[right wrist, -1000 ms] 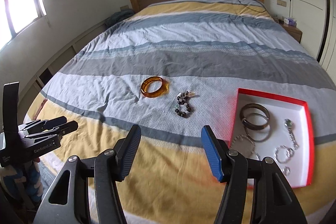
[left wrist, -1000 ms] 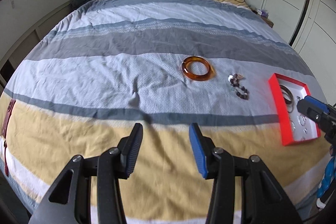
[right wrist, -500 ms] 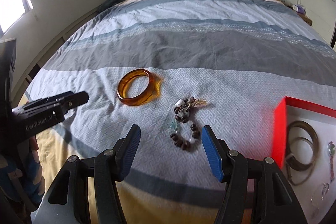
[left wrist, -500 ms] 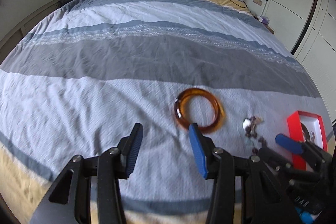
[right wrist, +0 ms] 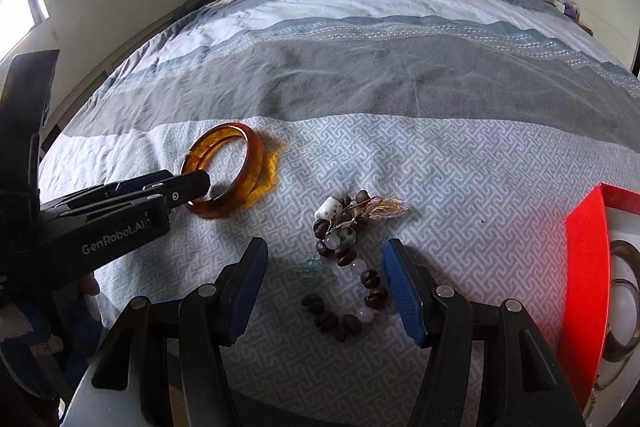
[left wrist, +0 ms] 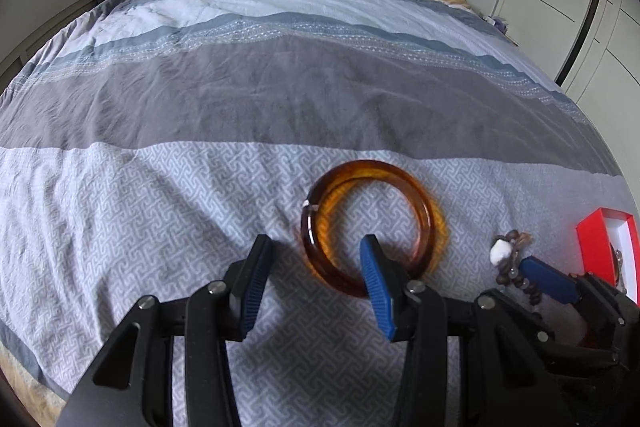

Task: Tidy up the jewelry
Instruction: 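Grasp the amber bangle with the left tool while the right tool grasps the beaded bracelet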

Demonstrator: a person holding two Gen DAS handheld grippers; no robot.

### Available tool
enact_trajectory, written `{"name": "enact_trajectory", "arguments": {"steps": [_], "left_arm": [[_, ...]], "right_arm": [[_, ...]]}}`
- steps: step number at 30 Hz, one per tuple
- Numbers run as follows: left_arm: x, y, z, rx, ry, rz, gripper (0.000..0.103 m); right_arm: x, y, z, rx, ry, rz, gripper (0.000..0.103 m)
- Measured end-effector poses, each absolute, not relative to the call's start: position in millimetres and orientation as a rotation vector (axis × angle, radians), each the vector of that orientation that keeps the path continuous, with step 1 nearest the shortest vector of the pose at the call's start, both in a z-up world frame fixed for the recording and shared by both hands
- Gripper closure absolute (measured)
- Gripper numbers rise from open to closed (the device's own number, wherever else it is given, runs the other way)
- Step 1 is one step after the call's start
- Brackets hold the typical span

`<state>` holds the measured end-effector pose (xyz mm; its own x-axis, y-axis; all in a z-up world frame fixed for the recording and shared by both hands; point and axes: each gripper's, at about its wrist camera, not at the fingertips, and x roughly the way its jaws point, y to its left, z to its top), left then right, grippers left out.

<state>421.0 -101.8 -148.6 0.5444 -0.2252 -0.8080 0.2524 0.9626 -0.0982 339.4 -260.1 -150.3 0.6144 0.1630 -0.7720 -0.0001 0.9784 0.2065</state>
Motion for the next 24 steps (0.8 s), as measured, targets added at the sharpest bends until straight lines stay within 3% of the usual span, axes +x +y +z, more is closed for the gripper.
{"name": "enact_trajectory", "arguments": {"steps": [13, 24], "left_arm": [[434.8, -110.1, -158.4, 0.058, 0.954, -0.275, 0.056], [440.2, -107.2, -160.2, 0.029, 0.961, -0.282, 0.056]], "right_arm": [[356.6, -256.9, -158.9, 0.184, 0.894, 0.078, 0.048], [358.1, -269.3, -162.5, 0.242, 0.887, 0.053, 0.075]]}}
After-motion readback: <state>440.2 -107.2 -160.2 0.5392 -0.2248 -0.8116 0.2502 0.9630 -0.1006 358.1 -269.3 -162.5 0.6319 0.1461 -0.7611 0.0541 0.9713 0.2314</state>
